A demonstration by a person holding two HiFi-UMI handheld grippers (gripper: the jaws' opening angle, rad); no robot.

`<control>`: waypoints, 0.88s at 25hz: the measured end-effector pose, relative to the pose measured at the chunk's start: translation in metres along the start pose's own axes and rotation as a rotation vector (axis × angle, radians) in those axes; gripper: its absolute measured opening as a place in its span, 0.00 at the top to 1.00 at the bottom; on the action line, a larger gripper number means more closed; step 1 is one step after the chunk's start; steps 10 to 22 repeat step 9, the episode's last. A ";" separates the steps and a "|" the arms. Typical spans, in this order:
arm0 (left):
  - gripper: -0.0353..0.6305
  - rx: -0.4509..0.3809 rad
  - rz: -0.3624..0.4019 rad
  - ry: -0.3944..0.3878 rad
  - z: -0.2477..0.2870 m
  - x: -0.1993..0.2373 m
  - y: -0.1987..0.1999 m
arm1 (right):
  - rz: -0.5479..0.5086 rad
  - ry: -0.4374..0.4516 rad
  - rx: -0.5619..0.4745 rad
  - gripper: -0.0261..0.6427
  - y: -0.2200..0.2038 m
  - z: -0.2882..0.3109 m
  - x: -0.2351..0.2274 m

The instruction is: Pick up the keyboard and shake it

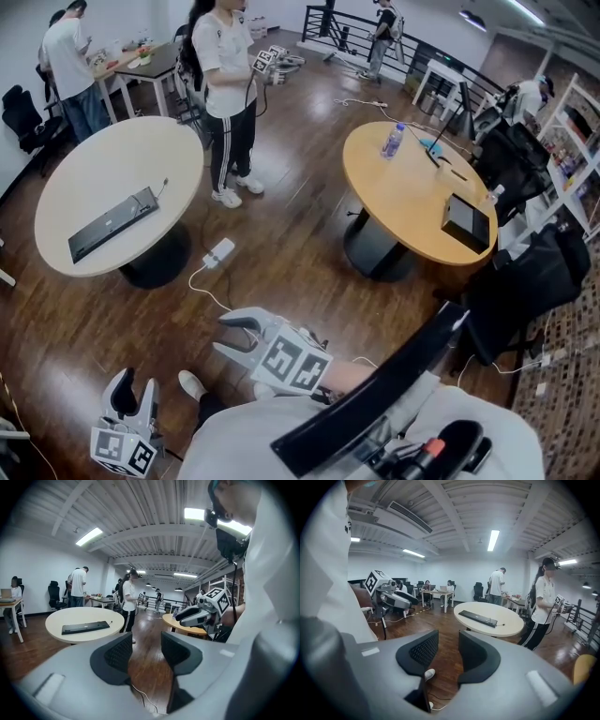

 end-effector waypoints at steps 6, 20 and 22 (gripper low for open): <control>0.66 0.009 -0.003 0.003 0.002 0.007 -0.001 | -0.009 0.004 0.002 0.76 0.005 0.006 -0.002; 0.66 0.015 -0.005 0.002 0.004 0.010 -0.003 | -0.006 0.006 0.003 0.76 0.006 0.009 -0.004; 0.66 0.015 -0.005 0.002 0.004 0.010 -0.003 | -0.006 0.006 0.003 0.76 0.006 0.009 -0.004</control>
Point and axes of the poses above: the fingertips, and each gripper's own axes: z forward along the fingers, x to its left, y out of its top, the point moved 2 cm from there along -z, backward along the fingers, and after that the axes turned 14 degrees about x, right-handed, at the moved point
